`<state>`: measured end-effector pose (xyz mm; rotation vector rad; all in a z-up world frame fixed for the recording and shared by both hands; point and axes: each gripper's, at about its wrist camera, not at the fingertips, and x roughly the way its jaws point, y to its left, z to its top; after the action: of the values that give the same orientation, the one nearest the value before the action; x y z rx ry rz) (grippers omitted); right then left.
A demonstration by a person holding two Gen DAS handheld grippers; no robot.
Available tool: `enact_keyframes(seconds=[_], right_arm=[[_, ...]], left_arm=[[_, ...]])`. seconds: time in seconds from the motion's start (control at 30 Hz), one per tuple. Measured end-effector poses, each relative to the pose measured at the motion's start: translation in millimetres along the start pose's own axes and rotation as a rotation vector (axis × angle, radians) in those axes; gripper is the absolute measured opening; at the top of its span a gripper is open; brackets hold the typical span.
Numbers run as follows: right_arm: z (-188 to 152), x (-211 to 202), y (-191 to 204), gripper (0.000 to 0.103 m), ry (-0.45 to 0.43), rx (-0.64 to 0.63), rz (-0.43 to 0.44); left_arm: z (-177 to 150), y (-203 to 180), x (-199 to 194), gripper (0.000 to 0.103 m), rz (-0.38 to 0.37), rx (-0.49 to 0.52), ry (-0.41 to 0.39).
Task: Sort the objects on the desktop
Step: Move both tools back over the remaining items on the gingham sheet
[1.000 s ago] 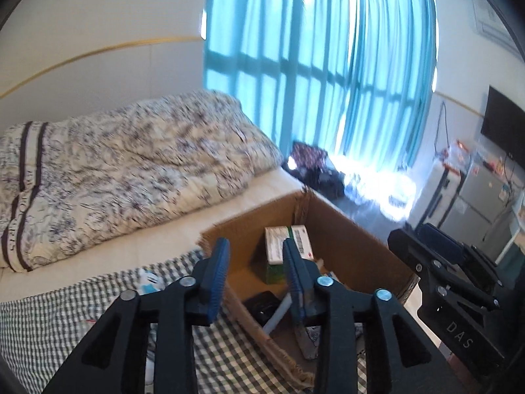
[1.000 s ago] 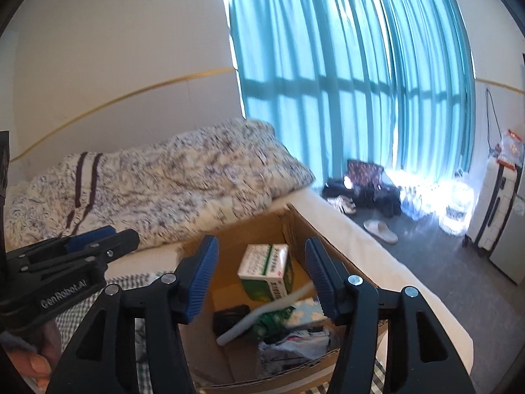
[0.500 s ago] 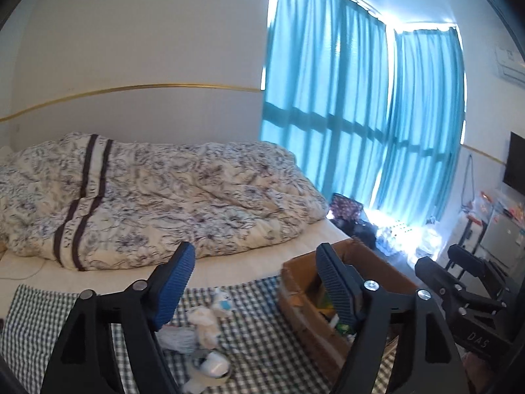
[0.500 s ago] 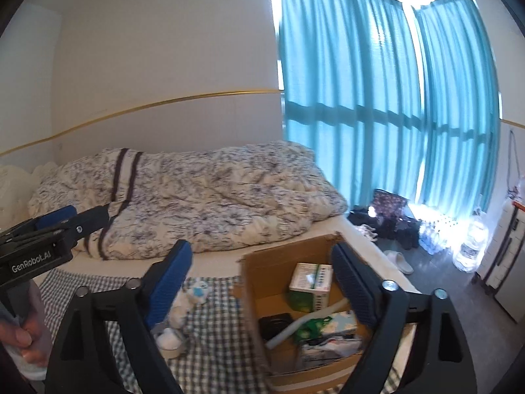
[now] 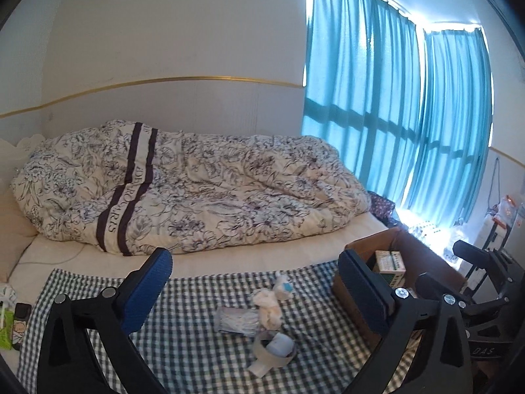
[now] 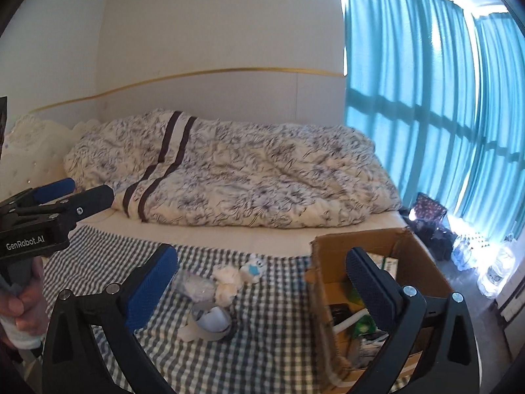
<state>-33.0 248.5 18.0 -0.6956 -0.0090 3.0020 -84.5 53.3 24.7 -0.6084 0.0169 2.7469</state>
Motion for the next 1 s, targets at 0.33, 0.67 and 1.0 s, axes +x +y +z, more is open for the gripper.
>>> enact_keyframes(seconds=[0.33, 0.67, 1.0], right_arm=[[-15, 34, 8, 0.103, 0.064, 0.039, 0.049], [-49, 78, 24, 0.103, 0.156, -0.048, 0.096], [-88, 110, 57, 0.103, 0.274, -0.193, 0.241]], left_arm=[[-17, 33, 27, 0.103, 0.037, -0.013, 0.061], [-38, 45, 65, 0.103, 0.053, -0.014, 0.140], [-67, 56, 111, 0.103, 0.063, -0.017, 0.243]])
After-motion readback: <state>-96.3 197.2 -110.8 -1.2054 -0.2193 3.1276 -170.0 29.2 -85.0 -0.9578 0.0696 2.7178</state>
